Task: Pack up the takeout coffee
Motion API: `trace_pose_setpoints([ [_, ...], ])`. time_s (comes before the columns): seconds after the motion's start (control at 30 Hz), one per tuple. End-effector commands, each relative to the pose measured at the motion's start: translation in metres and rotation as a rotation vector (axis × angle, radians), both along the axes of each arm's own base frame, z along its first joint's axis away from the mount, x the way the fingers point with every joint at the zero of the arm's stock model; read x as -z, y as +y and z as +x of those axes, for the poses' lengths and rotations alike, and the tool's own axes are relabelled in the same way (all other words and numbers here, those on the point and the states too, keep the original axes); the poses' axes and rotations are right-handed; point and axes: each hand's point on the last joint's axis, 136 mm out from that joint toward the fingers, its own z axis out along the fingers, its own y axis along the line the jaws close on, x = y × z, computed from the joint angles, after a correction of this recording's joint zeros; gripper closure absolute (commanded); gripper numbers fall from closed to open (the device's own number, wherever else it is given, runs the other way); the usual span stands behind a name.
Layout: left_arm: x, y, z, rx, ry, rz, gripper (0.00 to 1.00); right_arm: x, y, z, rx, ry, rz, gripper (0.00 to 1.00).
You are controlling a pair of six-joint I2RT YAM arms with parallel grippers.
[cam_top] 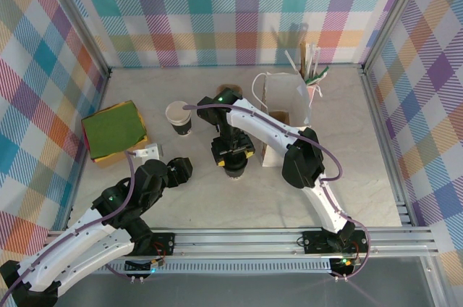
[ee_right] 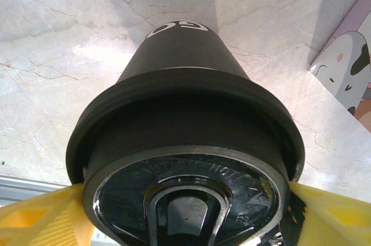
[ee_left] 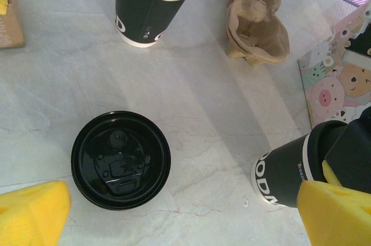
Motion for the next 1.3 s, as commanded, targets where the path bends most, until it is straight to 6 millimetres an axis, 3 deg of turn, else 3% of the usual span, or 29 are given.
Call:
trace_pose_setpoints([
  [0.0,0.002,0.002,-0.001,-0.007,0.001,-0.005,0.0,0.005,-0.002,-0.006,0.012,0.024,-0.022,0.23],
  [0.7,0.003,0.001,0.0,-0.006,0.002,-0.008,0.0,-0.006,-0.002,-0.006,0.013,0.004,-0.007,0.31],
  [1.27,-0.002,-0.003,0.001,0.002,-0.001,-0.023,0.0,-0.055,-0.007,-0.006,0.022,-0.068,0.06,0.33],
])
